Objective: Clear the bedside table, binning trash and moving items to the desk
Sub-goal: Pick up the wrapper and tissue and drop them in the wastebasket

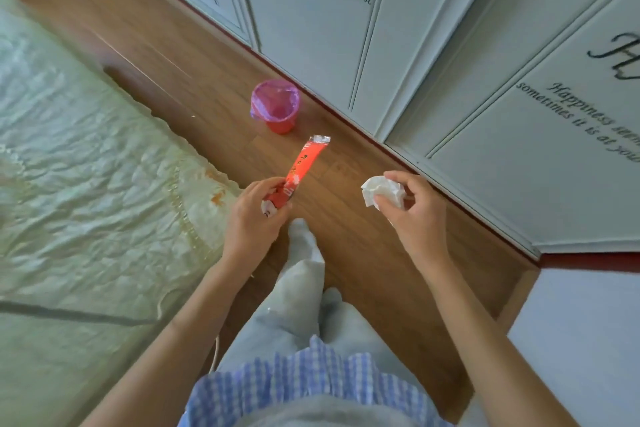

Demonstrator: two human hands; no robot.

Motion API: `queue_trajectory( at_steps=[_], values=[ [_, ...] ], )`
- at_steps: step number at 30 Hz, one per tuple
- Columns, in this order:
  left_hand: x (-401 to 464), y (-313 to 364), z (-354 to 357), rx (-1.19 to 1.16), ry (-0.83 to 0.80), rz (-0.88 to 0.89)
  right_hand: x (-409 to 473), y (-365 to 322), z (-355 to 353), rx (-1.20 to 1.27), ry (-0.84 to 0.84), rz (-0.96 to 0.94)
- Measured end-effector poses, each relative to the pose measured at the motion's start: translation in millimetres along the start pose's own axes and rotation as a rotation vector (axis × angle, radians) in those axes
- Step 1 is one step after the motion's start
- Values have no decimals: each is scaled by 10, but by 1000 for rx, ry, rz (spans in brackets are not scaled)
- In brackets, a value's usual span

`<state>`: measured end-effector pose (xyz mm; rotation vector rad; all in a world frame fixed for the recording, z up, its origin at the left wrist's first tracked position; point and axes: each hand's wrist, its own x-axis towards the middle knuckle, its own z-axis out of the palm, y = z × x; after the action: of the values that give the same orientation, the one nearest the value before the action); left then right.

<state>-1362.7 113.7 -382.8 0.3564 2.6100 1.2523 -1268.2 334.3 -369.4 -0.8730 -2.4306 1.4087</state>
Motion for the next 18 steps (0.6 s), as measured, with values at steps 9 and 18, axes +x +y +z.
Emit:
queue_trajectory(
  at_steps=[9,18],
  values=[
    [1610,-180,-219,-37,126,-62,1671,-520,600,-17,-65,-53],
    [2989,-387,-416,7,200,-119,3083,-832,1295,-57,-182,-93]
  ],
)
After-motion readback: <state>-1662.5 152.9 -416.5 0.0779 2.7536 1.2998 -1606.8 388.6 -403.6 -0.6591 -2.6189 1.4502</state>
